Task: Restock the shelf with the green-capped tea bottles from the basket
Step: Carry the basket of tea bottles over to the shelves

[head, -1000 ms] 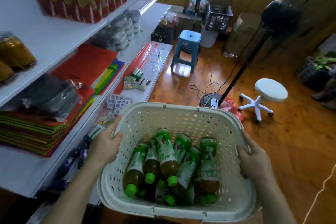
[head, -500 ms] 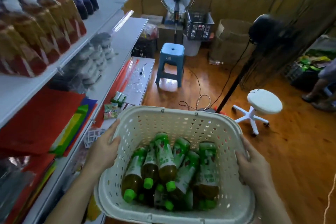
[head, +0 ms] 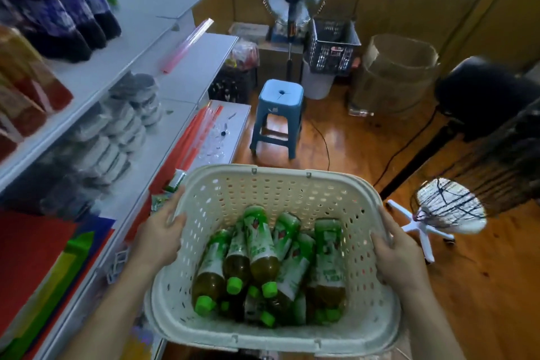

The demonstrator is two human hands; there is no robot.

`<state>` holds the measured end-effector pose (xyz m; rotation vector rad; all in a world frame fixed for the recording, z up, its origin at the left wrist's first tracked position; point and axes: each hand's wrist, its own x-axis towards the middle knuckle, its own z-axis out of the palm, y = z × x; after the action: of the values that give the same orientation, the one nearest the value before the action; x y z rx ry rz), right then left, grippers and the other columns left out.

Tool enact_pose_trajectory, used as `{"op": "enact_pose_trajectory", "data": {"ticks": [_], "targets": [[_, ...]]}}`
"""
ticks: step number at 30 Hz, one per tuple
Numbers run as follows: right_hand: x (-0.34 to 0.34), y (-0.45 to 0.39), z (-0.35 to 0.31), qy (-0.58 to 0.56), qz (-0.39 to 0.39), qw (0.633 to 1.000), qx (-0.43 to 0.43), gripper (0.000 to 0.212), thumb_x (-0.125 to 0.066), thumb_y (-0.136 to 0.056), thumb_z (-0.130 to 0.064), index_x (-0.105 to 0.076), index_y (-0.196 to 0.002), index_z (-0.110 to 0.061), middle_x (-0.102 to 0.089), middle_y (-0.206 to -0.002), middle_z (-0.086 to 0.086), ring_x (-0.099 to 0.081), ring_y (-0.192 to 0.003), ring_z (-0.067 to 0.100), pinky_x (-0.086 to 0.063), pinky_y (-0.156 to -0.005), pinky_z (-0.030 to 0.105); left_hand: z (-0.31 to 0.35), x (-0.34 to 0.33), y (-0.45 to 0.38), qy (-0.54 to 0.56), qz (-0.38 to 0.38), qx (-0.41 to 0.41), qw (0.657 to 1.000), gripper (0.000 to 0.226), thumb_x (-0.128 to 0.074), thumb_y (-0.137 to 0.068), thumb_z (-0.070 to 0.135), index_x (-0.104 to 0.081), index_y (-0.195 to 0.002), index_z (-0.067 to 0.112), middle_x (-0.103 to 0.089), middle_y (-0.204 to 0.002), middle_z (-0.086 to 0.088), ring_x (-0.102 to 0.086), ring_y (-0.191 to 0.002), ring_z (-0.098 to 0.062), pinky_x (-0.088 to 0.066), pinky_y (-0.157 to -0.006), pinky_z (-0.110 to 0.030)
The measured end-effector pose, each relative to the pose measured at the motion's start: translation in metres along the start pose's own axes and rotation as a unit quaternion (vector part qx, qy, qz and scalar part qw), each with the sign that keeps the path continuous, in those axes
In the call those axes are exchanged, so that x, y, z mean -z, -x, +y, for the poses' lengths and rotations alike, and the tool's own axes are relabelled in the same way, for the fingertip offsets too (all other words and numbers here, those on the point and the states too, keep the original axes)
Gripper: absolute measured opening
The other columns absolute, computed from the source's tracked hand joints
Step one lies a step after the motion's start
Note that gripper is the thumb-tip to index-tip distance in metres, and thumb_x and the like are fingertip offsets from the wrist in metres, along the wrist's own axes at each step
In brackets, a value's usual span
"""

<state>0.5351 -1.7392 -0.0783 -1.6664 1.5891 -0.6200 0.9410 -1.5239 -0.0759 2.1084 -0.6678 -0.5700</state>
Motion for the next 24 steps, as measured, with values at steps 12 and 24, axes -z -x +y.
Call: {"op": "enact_pose_trajectory", "data": {"ticks": [12, 24], "targets": [[-0.069, -0.178, -0.084, 0.043, -0.002, 0.999, -0.028, 0.058, -0.062, -0.109, -0.028, -0.047, -0.149, -0.067, -0.074, -0.107, -0.022, -0.079, -0.087, 0.039, -0.067, -0.074, 0.057, 0.059, -0.049, -0.237, -0.019, -0.047, 0.002, 0.999, 0.063, -0.058, -0.106, 0.030, -0.042, -0.133, 0.085, -0.077, -0.093, -0.006, -0.068, -0.056, -0.032, -0.059, -0.054, -0.042], [-0.111, -0.385, -0.126, 0.042, 0.038, 0.997, -0.049, 0.055, -0.060, -0.108, -0.041, -0.044, -0.147, -0.076, -0.078, -0.127, -0.003, -0.073, -0.088, 0.032, -0.067, -0.081, 0.058, 0.146, -0.106, -0.435, -0.039, -0.051, 0.005, 0.998, 0.056, -0.059, -0.106, 0.031, -0.047, -0.147, 0.068, -0.078, -0.095, 0.002, -0.059, -0.046, -0.017, -0.058, -0.055, -0.045]]}}
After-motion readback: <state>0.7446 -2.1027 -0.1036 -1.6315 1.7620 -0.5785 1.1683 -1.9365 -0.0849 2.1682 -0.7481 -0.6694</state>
